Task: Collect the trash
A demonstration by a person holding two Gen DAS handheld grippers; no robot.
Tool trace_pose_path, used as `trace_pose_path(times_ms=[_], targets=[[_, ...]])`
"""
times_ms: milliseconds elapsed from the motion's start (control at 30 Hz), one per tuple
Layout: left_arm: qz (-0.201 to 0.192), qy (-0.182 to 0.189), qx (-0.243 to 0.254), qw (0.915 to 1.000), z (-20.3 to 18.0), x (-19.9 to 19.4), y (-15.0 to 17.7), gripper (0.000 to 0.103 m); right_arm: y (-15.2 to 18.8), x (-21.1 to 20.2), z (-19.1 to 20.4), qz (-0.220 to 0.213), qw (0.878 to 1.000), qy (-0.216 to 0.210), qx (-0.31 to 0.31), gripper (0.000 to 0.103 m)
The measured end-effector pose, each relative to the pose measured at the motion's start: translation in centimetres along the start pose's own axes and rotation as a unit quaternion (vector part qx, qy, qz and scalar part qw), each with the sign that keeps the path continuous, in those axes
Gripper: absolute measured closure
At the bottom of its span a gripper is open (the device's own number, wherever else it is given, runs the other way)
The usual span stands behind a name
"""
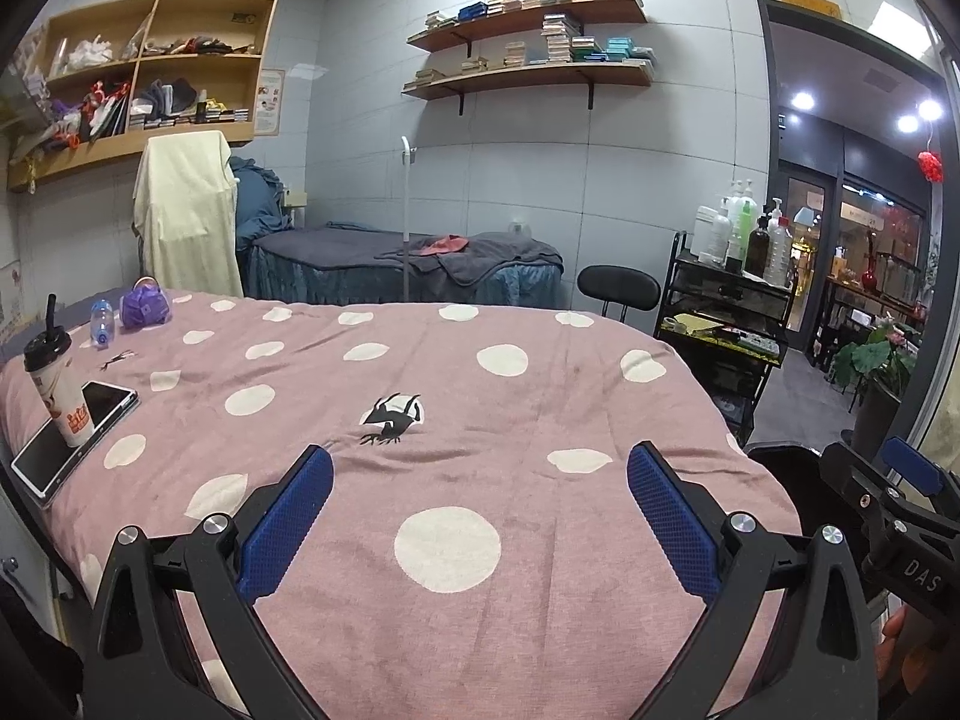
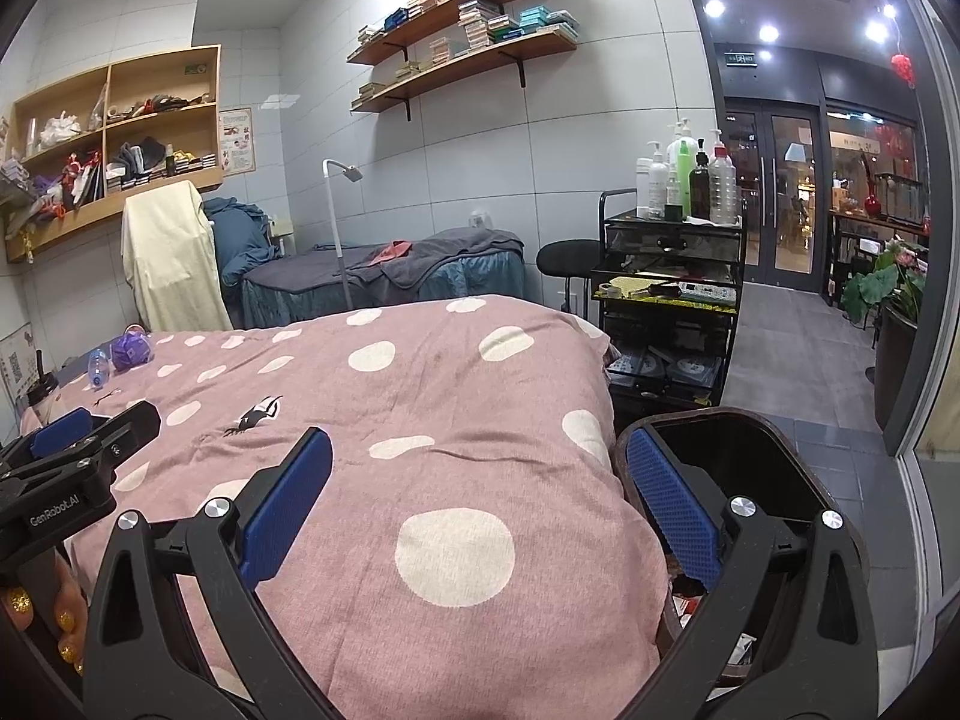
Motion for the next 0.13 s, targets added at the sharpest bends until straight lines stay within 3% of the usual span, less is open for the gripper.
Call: trace_pose_path(times_ms=[133], targets=[[0.000,-0.001,0.002,1.0000,-0.05,0.04,0.01,0.006,0.07,0.04,0.08,0.001,1.000,0.000,-0.001,0.006]])
Point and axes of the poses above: each gripper's, at about its wrist camera, not at the fingertips, and x roughly the way its jaws point, z to its left, y to its underside, the point moved 6 cm from there along x, roughly the way its jaws point, and after that the axes turned 7 degrees about -z, right-handed, at the moved point
